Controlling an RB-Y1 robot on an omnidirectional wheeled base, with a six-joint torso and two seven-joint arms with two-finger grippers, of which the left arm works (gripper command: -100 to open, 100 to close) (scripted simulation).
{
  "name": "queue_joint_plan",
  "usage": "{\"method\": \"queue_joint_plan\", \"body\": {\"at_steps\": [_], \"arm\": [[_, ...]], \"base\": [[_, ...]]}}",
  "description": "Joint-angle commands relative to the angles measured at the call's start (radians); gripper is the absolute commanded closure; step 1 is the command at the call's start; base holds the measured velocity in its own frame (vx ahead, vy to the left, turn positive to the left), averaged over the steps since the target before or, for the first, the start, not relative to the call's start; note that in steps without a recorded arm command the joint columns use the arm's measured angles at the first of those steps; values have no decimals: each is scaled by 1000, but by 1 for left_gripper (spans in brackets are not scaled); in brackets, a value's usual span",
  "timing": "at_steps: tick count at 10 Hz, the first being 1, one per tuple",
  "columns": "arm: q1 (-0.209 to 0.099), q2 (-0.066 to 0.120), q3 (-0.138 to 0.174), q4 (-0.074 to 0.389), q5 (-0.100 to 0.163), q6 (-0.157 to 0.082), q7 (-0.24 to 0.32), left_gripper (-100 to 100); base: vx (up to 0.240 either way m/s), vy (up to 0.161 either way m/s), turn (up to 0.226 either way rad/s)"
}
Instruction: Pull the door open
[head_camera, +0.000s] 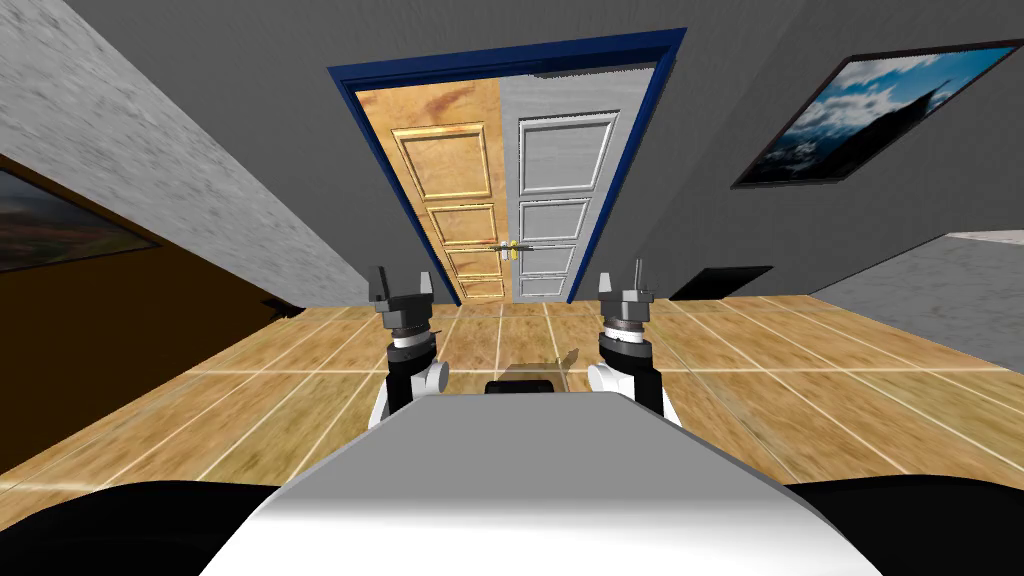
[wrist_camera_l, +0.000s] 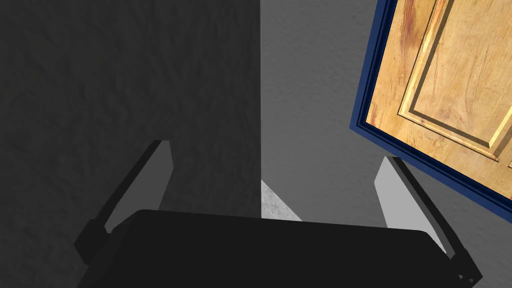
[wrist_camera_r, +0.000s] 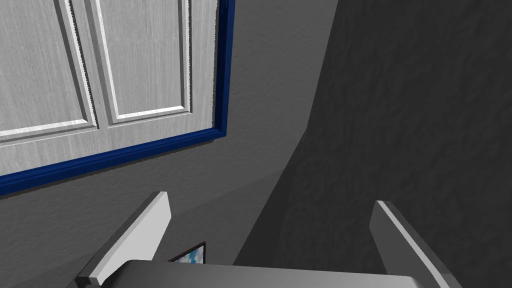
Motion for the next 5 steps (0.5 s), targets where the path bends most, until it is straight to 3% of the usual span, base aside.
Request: {"method": "queue_joint_plan", "body": {"at_steps": [1,5], "arm": [[-14,15,7,34,5,9,2,-100],[-45,44,24,112,16,30,6,-100]], "base": [[56,52,-59],[163,-38,-46]]}}
